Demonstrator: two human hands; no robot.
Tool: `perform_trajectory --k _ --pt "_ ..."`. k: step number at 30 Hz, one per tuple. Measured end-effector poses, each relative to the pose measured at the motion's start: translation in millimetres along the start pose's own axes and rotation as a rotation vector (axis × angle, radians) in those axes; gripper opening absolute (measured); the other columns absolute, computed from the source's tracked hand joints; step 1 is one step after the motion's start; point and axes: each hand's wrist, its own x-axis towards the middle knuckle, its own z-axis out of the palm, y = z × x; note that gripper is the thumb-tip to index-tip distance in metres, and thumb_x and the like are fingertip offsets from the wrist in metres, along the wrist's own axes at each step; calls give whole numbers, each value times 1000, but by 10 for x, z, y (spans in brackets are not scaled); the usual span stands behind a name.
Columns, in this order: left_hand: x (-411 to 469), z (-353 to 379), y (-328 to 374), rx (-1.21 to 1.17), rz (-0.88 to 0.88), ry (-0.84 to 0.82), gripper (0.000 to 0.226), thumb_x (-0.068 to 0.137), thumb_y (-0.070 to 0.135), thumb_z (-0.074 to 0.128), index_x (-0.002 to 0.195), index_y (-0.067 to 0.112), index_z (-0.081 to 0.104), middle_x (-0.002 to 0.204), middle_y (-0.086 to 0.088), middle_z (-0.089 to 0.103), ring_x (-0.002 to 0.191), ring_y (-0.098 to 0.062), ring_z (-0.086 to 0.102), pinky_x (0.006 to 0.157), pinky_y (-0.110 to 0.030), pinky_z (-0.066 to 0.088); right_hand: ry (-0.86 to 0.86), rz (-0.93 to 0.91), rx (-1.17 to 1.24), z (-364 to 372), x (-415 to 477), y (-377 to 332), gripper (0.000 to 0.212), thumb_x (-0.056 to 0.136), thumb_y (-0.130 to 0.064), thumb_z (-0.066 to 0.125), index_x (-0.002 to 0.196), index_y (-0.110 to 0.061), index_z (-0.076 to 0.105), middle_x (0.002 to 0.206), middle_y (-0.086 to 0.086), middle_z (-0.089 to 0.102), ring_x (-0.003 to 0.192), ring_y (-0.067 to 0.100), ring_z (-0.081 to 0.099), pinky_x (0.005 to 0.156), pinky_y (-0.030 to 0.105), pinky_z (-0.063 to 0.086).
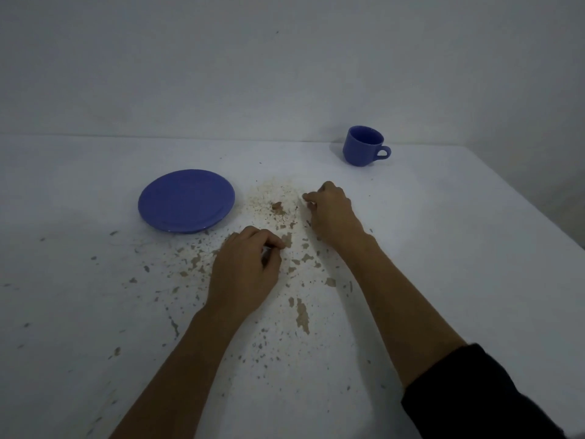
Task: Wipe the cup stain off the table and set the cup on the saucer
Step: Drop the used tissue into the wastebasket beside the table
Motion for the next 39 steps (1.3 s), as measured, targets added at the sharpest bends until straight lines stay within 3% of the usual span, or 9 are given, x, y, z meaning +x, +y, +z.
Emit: perform_trajectory --k 5,10,14,17,21,25,29,34,39 --pt "1 -51 14 -168 -107 175 23 91 2 46 95 16 64 94 1 63 80 -8 58 69 -10 41 32 -85 -57 54 -260 -400 25 82 2 58 106 -3 65 112 15 53 101 29 50 84 38 48" --pt "-29 -130 31 -359 -241 320 27 91 -2 42 96 12 63 97 -3 66 86 -19 62 76 -26 51 -19 -143 76 73 -335 -702 26 86 0 55 110 -2 66 115 17 58 103 31 55 89 37 48" --pt "-4 -216 16 -560 -428 318 30 91 4 39 95 21 63 95 10 66 76 -5 64 63 -16 51 -124 149 899 -61 -526 -650 25 88 -15 60 110 -7 70 106 8 71 86 17 66 77 23 55" --pt "28 -247 71 -612 -474 265 31 91 5 39 93 24 64 97 11 65 81 -5 64 70 -21 52 -214 478 1673 -188 -698 -573 25 88 -7 60 110 4 65 101 11 65 77 16 63 63 20 58" --pt "-21 -167 303 -649 -441 197 32 90 7 40 86 26 66 93 9 68 82 -8 66 75 -27 54 -225 556 2066 -383 -998 -288 19 91 -3 53 106 5 62 105 17 61 80 19 61 69 22 60" --pt "-159 123 775 -624 -312 64 33 87 4 42 81 25 67 89 10 70 80 -8 67 71 -25 54 -101 610 2165 -538 -1385 109 17 93 -4 50 104 4 61 102 17 62 80 19 59 67 22 59" --pt "-448 463 1375 -613 -116 -87 34 83 2 44 75 28 65 82 14 69 72 -2 64 60 -9 45 91 648 2125 -674 -1892 581 20 92 -4 51 110 -2 61 98 14 62 83 17 57 64 20 57" --pt "-905 894 2079 -579 118 -260 31 84 3 46 77 27 65 79 14 66 71 5 59 60 -5 41 263 682 1921 -940 -2591 1175 12 91 -15 55 89 -11 65 83 7 62 74 16 55 65 23 48" --pt "-1434 1376 2739 -400 416 -488 23 89 10 46 96 17 66 104 -5 61 96 -17 54 83 -29 46 530 764 1716 -1180 -3396 1815 19 87 -10 54 92 -2 69 78 7 65 73 17 59 78 30 49"
